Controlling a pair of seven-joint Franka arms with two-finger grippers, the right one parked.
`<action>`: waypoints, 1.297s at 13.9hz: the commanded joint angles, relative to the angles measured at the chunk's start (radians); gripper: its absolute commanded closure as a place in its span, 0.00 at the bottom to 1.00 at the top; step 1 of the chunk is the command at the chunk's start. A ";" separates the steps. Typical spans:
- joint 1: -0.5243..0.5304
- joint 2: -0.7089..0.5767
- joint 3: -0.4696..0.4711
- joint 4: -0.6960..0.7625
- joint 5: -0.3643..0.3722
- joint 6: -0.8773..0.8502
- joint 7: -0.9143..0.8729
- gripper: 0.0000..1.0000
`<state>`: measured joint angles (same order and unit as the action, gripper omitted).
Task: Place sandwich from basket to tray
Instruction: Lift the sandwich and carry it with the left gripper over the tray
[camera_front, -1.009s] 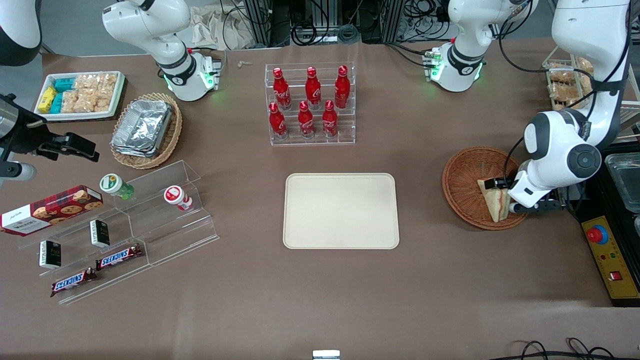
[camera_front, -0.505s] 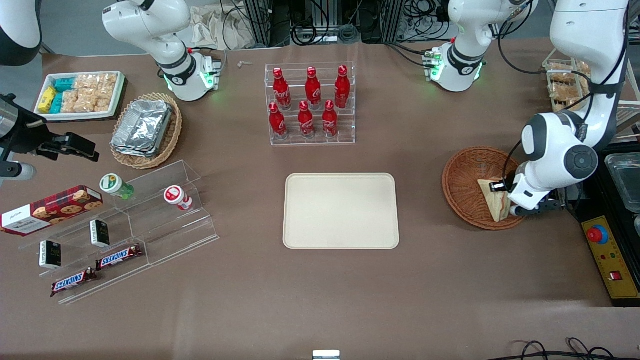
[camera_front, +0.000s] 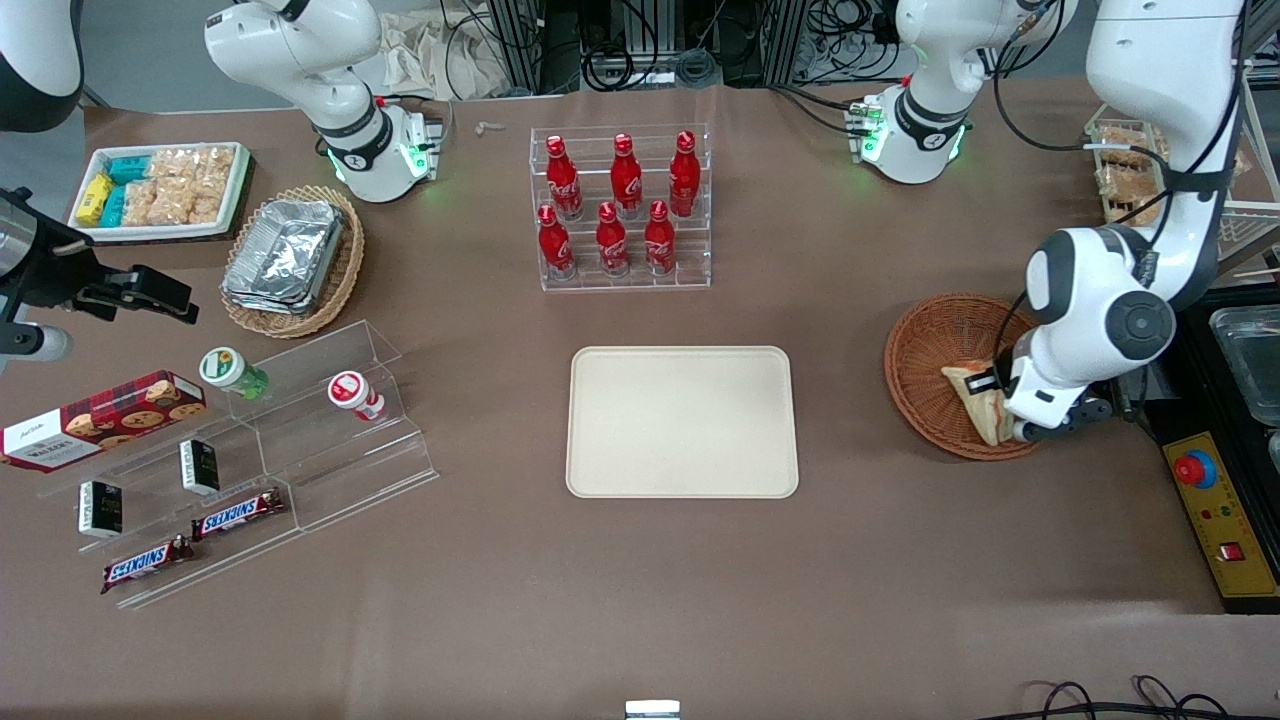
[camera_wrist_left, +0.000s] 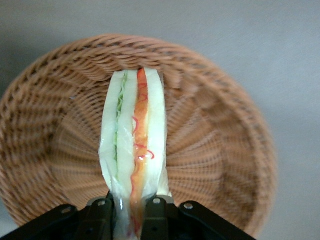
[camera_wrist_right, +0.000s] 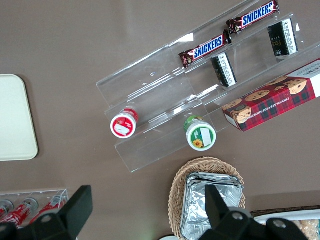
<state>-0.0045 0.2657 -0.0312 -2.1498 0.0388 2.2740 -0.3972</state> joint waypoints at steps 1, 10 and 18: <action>-0.031 -0.008 0.000 0.147 0.015 -0.185 -0.089 1.00; -0.238 0.073 -0.009 0.605 -0.046 -0.565 -0.370 1.00; -0.410 0.254 -0.042 0.706 -0.062 -0.527 -0.376 1.00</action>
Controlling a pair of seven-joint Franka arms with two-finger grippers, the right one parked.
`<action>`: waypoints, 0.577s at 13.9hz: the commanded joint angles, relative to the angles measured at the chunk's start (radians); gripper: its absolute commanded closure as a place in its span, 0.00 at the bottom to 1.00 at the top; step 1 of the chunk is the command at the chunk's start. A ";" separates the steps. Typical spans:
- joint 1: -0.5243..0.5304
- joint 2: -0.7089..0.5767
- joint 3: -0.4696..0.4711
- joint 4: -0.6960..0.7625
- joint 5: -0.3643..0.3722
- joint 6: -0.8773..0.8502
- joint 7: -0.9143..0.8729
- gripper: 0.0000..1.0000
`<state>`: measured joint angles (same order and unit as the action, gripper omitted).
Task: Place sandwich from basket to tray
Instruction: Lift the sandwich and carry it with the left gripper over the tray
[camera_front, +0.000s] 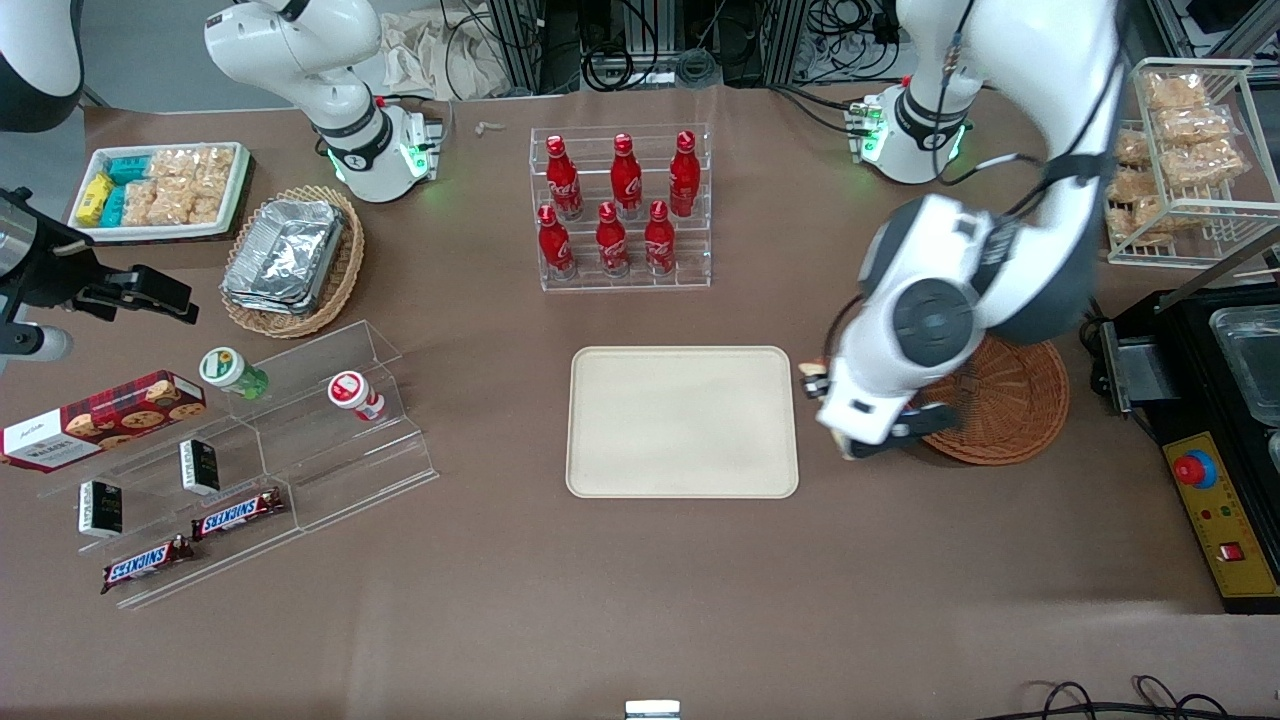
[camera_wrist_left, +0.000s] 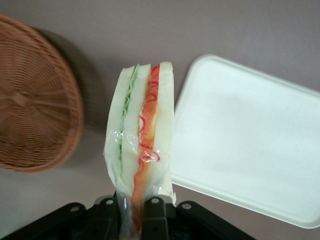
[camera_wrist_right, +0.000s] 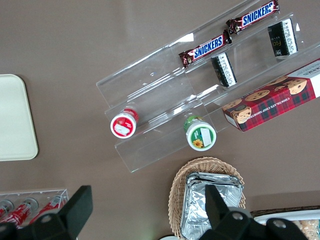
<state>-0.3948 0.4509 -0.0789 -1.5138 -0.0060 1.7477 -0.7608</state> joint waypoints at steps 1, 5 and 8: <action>-0.030 0.084 -0.004 0.067 -0.020 0.031 -0.012 1.00; -0.059 0.186 -0.009 0.060 -0.009 0.133 0.011 1.00; -0.059 0.216 -0.019 0.058 -0.006 0.144 0.024 1.00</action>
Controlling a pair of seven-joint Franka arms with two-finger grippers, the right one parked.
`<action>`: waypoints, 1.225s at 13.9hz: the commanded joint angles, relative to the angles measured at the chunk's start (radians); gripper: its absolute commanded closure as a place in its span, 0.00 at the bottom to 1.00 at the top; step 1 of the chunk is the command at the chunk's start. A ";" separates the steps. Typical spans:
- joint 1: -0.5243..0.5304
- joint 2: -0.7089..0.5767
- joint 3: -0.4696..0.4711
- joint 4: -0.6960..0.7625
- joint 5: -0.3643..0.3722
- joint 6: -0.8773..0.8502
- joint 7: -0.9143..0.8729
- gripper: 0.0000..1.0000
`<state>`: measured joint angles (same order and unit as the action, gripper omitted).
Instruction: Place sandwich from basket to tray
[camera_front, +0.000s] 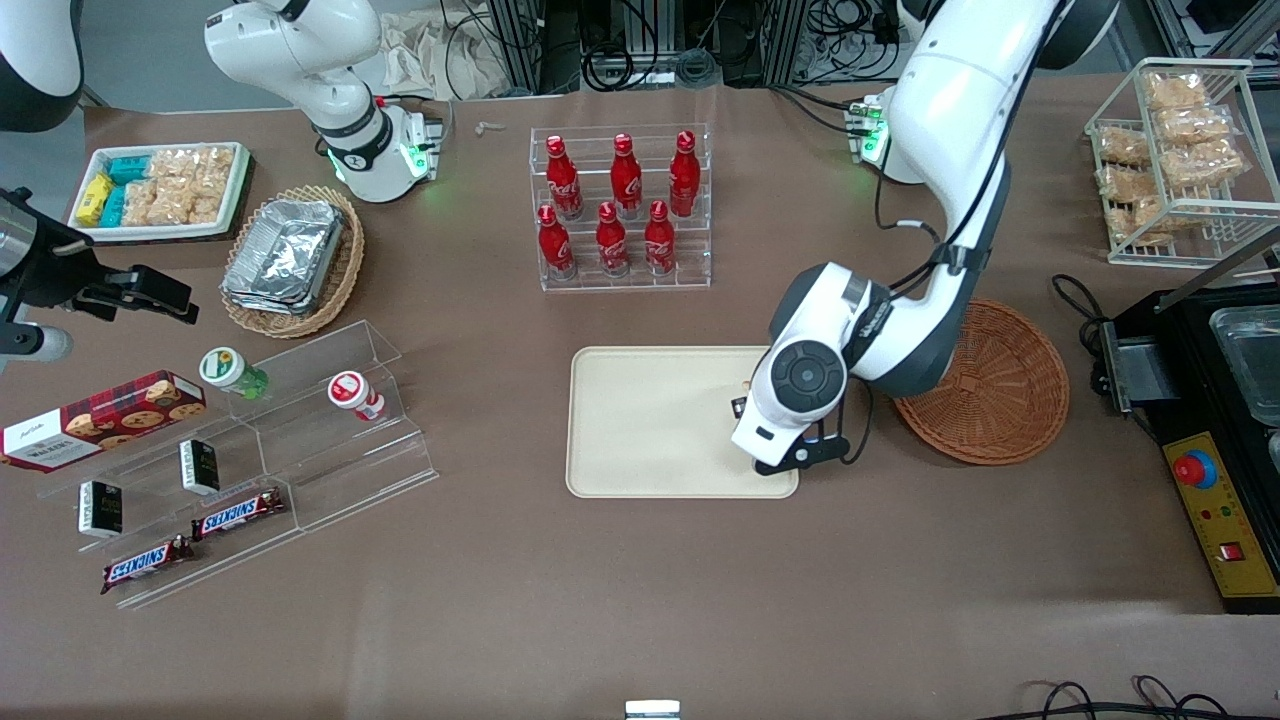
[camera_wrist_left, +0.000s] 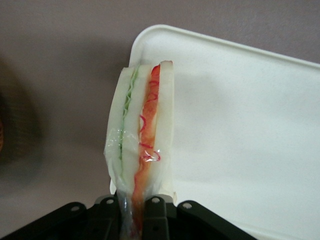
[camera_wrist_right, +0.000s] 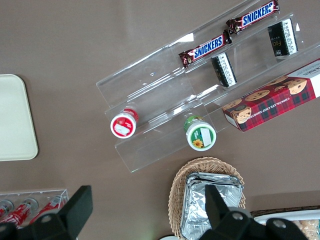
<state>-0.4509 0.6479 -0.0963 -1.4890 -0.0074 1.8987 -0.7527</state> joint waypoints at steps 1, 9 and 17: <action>-0.003 0.022 -0.003 0.032 -0.005 -0.007 0.016 1.00; -0.018 0.065 -0.003 0.023 0.001 0.016 0.090 1.00; 0.015 0.038 0.007 0.032 -0.012 -0.045 0.069 0.00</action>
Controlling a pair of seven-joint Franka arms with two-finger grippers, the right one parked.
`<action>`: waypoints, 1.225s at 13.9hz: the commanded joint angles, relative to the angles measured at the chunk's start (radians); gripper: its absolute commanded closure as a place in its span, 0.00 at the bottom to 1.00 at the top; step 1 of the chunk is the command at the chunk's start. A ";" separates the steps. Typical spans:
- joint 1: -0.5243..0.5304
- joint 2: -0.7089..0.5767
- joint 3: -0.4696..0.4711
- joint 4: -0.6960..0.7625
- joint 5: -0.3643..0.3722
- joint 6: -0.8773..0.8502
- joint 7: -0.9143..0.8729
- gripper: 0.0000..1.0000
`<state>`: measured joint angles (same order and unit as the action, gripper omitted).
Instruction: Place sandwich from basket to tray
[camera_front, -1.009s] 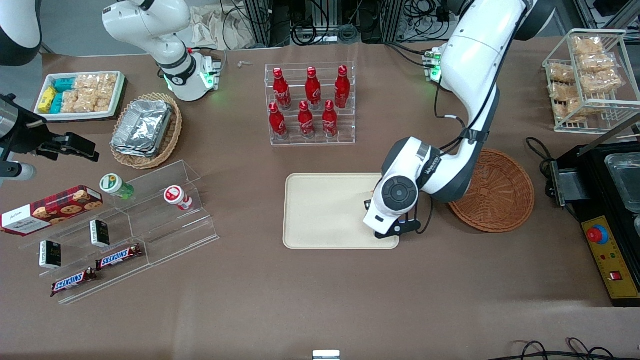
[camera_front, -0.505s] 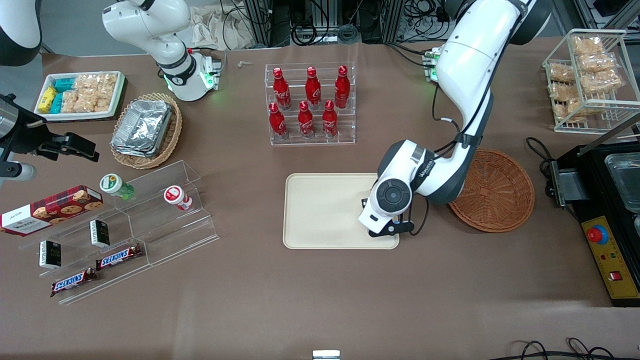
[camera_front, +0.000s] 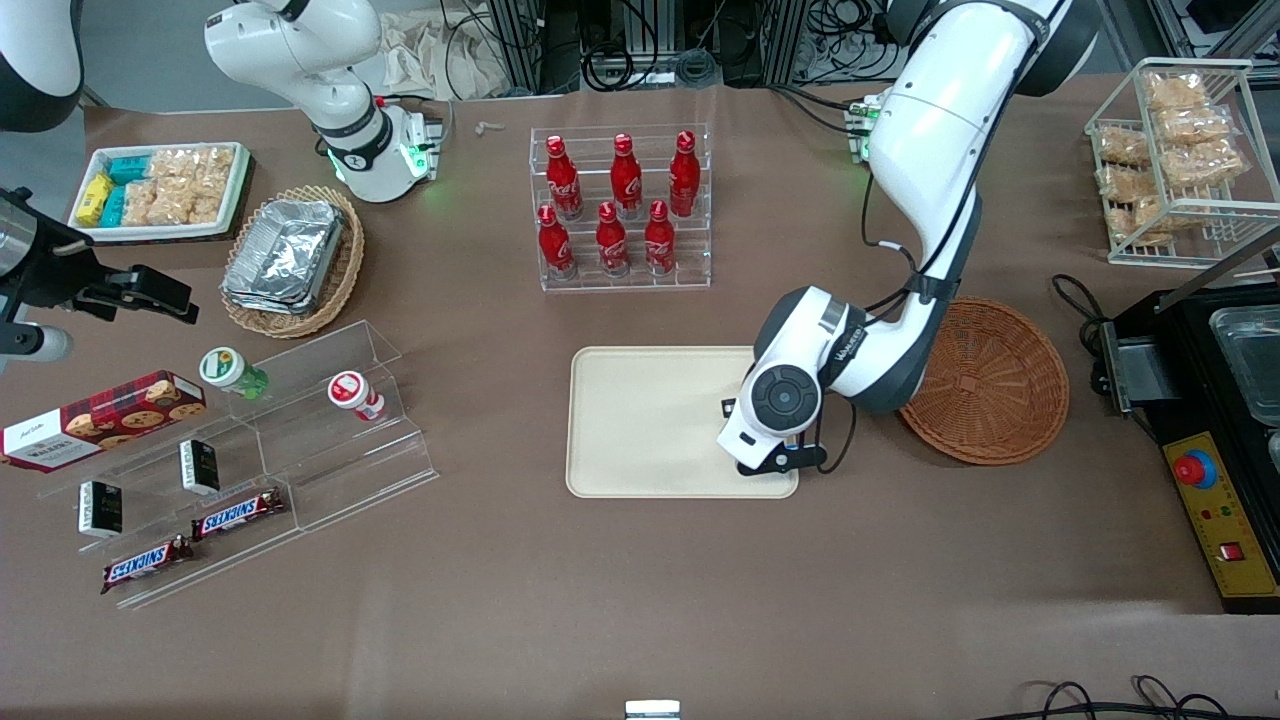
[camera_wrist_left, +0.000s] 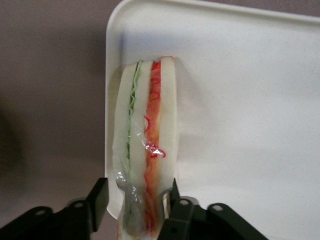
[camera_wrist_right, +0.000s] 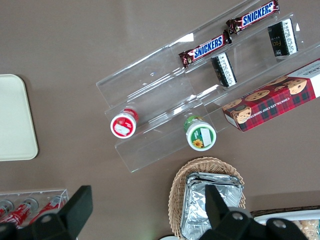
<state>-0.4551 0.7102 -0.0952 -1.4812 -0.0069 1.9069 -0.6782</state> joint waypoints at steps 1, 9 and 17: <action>0.047 -0.043 0.005 0.032 -0.012 -0.081 0.000 0.00; 0.260 -0.294 0.005 0.045 -0.013 -0.289 0.218 0.00; 0.440 -0.379 0.006 0.145 0.094 -0.430 0.681 0.00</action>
<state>-0.0315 0.3338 -0.0757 -1.3693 0.0348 1.5113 -0.0947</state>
